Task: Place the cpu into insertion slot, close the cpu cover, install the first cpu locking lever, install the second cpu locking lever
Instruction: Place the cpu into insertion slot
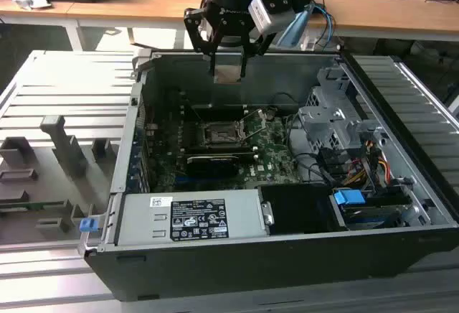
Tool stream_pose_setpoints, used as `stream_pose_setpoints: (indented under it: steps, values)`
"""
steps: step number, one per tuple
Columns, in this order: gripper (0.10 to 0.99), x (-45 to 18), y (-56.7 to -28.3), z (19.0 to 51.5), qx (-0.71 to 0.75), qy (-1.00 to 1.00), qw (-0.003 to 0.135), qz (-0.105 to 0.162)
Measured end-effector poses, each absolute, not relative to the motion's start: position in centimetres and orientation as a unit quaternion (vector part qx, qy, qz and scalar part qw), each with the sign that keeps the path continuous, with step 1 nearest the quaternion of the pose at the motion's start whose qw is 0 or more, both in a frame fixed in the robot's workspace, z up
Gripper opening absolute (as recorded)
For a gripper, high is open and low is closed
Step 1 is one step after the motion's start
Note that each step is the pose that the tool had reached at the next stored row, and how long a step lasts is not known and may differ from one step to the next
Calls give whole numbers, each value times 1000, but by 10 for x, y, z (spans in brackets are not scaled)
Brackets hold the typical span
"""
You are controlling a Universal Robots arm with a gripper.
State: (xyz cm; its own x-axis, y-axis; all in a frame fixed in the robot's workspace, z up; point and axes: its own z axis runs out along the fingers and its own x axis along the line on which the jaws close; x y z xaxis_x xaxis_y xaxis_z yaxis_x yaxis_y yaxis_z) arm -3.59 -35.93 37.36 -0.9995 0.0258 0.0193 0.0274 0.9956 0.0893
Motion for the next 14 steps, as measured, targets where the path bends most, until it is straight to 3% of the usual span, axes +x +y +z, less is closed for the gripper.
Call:
stream_pose_setpoints:
  steps: [14]
  values:
    - [529, -38, -359, 362, -74, -996, 6, -43]
